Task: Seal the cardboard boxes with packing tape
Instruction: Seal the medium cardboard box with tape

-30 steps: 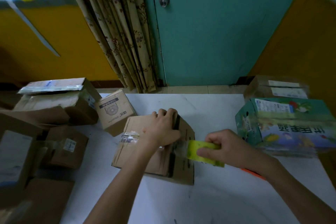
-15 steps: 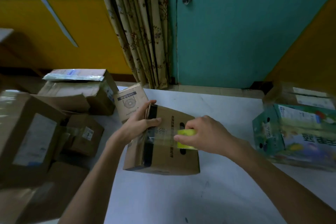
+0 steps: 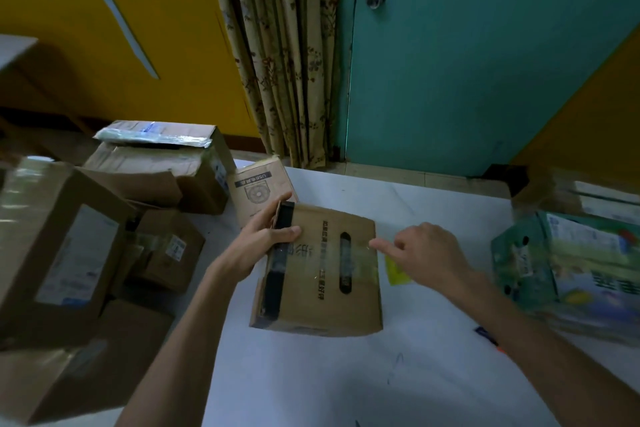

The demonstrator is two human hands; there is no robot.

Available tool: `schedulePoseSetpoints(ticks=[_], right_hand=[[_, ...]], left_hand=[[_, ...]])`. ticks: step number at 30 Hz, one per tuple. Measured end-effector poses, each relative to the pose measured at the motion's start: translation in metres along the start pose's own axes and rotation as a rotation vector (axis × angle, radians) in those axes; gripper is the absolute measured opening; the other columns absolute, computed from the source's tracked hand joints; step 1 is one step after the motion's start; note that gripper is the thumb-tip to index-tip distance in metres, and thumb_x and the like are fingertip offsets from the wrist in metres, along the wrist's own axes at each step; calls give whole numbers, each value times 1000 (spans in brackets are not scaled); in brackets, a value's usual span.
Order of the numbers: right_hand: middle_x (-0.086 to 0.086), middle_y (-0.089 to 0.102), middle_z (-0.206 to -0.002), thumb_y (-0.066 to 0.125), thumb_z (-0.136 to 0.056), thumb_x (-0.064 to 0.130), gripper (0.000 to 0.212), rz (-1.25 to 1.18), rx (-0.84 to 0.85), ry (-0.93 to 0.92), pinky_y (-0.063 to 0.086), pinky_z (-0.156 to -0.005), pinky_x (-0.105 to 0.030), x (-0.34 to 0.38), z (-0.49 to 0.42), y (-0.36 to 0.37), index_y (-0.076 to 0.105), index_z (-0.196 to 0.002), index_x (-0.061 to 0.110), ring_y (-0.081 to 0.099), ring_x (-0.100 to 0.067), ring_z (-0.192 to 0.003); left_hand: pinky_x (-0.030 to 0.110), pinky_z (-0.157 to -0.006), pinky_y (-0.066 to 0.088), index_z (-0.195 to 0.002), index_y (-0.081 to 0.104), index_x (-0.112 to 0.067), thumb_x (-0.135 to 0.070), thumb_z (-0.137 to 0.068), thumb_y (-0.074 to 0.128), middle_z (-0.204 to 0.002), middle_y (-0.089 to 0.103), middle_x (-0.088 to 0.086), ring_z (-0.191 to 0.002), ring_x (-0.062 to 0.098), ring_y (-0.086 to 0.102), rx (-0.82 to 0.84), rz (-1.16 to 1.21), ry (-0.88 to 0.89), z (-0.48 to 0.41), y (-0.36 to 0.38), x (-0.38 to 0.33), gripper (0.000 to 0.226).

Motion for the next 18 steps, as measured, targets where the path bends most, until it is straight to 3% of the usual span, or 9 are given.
schedulePoseSetpoints(ticks=[3, 6, 13, 16, 18], right_hand=[[2, 44, -45, 21, -84, 76, 74, -155, -14, 56, 38, -48, -27, -3, 10, 32, 45, -47, 17, 44, -15, -43], [2, 46, -44, 25, -86, 73, 72, -188, -40, 78, 28, -45, -26, -11, 13, 35, 44, -46, 17, 44, -14, -42], [-5, 50, -49, 26, -87, 73, 75, -151, 0, 47, 36, -49, -30, -19, 19, 37, 46, -50, 12, 46, -16, -45], [-10, 52, -51, 33, -93, 68, 75, -206, 38, 28, 41, -53, -33, -28, 28, 43, 49, -55, 5, 47, -18, -47], [-9, 51, -51, 34, -98, 61, 71, -216, 42, 28, 40, -55, -34, -32, 32, 45, 47, -54, 7, 50, -19, -50]], left_hand=[[52, -98, 54, -152, 33, -41, -28, -76, 76, -137, 57, 10, -119, 31, 64, -18, 145, -72, 10, -1, 34, 88], [52, -101, 53, -155, 27, -41, -27, -77, 75, -138, 58, 11, -119, 29, 65, -44, 194, -79, 9, 1, 42, 93], [46, -100, 52, -153, 29, -39, -24, -76, 72, -139, 52, 4, -121, 28, 60, 46, 171, -103, -3, 13, 22, 90], [37, -94, 53, -157, 24, -38, -14, -90, 68, -141, 48, -3, -121, 19, 57, 19, -16, -74, -7, 15, 3, 84], [50, -108, 46, -159, 20, -40, -7, -94, 62, -156, 37, 0, -140, 25, 43, -164, -510, 0, -8, 13, -26, 84]])
Point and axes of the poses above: each hand's wrist, its own z-axis away from the middle knuckle, its own y-axis out of the palm, x = y × z, the point moved 10 cm from there along -z, towards the middle knuckle
